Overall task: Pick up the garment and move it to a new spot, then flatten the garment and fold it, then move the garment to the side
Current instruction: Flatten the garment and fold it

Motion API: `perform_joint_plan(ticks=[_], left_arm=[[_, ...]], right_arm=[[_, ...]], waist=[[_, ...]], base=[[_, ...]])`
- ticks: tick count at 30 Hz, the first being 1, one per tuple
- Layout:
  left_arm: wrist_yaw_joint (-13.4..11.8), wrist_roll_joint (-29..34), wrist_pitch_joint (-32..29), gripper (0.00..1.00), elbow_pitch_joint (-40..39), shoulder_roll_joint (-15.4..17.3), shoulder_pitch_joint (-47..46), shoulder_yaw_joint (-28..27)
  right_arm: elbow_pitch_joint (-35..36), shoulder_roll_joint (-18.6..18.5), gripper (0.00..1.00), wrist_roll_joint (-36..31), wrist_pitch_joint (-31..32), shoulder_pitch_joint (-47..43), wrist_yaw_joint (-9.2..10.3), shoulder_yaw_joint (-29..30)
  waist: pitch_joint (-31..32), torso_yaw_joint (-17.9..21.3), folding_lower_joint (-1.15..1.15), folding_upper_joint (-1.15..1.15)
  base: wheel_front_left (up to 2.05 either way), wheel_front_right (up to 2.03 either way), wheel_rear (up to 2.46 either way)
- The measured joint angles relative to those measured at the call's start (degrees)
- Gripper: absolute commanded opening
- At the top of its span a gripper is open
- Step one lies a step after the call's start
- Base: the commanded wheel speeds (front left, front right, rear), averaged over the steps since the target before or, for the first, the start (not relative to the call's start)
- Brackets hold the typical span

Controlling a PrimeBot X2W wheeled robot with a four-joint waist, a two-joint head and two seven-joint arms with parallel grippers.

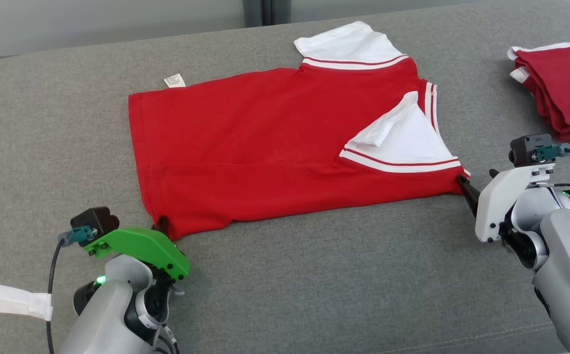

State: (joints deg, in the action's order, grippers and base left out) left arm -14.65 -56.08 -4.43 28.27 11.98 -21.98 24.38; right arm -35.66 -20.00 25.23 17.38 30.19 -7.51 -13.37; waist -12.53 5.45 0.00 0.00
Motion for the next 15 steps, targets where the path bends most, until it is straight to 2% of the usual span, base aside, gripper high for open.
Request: perform_joint_plan(ticks=[9, 10, 11, 12, 13, 15], left_arm=[[1.63, 0.0, 1.0, 0.0, 1.41, -0.75, -1.15, 0.4], [1.8, 0.0, 1.09, 0.0, 1.49, -0.86, -1.26, 0.44], [1.9, 0.0, 1.36, 0.0, 1.54, -0.98, -1.31, 0.53], [2.14, 0.0, 1.56, 0.0, 1.57, -1.19, -1.35, 0.62], [2.59, 0.0, 2.03, 0.0, 1.52, -1.41, -1.38, 0.71], [3.08, 0.04, 2.72, 0.0, 1.2, -1.47, -1.39, 0.83]], right_arm=[[-3.41, 2.7, 1.0, 0.7, 2.32, 0.27, 0.0, 1.42], [-3.88, 2.89, 0.8, 0.75, 2.4, 0.68, 0.0, 1.53], [-4.22, 2.99, 0.43, 0.73, 2.38, 0.99, 0.0, 1.64], [-4.57, 3.12, 0.19, 0.73, 2.35, 1.45, 0.0, 1.67], [-4.68, 3.23, 0.0, 0.74, 2.01, 2.09, 0.02, 1.75], [-4.22, 3.47, 0.0, 1.49, 1.67, 2.53, 0.02, 1.8]], waist=[[-1.07, -1.93, 0.0, 0.0], [-1.17, -2.21, 0.0, 0.0], [-1.25, -2.42, 0.0, 0.0], [-1.33, -2.74, 0.0, 0.0], [-1.38, -3.09, 0.0, 0.0], [-1.22, -3.37, 0.0, 0.0]], base=[[0.0, 0.0, 0.0], [0.0, 0.0, 0.0], [0.0, 0.0, 0.0], [0.0, 0.0, 0.0], [0.0, 0.0, 0.0], [0.0, 0.0, 0.0]])
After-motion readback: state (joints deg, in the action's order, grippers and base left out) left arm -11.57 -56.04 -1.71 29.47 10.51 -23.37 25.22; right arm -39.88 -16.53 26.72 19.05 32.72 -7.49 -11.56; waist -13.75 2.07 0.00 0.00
